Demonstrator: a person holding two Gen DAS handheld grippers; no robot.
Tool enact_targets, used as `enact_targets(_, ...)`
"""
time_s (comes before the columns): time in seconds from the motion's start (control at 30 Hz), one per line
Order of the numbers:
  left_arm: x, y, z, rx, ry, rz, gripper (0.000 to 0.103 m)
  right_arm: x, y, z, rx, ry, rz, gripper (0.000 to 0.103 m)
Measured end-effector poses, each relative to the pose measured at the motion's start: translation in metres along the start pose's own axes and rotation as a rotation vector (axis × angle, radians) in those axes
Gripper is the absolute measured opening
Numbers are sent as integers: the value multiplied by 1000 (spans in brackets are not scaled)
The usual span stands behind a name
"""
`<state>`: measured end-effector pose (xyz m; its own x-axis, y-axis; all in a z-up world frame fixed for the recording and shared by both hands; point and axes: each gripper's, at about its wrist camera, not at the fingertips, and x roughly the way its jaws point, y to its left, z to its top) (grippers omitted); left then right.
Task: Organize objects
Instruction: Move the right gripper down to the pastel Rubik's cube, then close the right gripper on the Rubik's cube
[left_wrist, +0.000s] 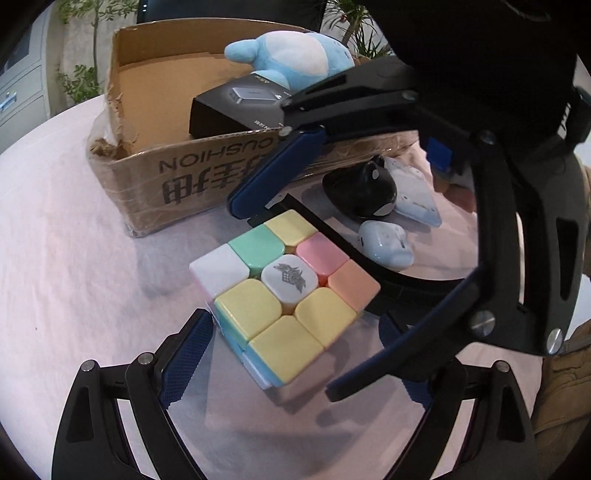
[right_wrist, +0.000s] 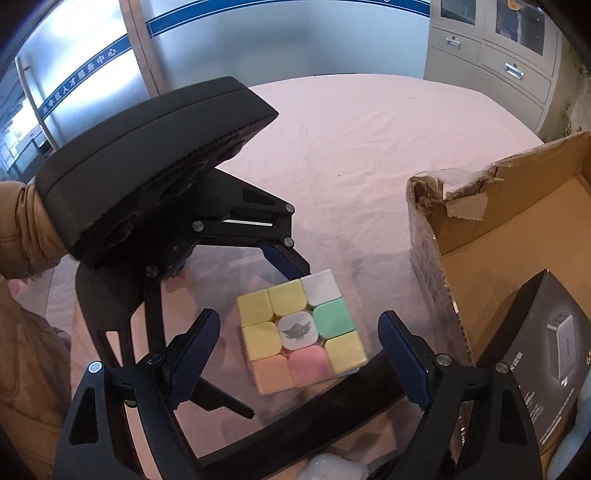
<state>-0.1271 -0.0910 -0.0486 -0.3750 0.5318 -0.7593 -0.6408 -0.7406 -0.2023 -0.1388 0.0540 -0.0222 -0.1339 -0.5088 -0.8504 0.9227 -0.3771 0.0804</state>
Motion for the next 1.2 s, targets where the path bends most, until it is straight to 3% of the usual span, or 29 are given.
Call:
enact_targets(0.27, 0, 8, 4, -15, -3, -11, 91, -1, -9, -6, -17, -1, 3, 76)
enact_targets(0.57, -4, 5, -1, -7, -7, -14, 91, 11, -10, -7, -74, 69, -16, 70)
enact_targets(0.67, -7, 9, -2, -22, -15, -27, 88, 11, -10, -7, -85, 85, -2, 56)
enact_targets(0.93, -13, 9, -8, -20, -22, 3, 79, 18, -15, -11, -78, 140, -60, 55)
enact_targets(1.2, -19, 4, -15, -10, -28, 42, 74, 12, -30, -24, -25, 128, -63, 55)
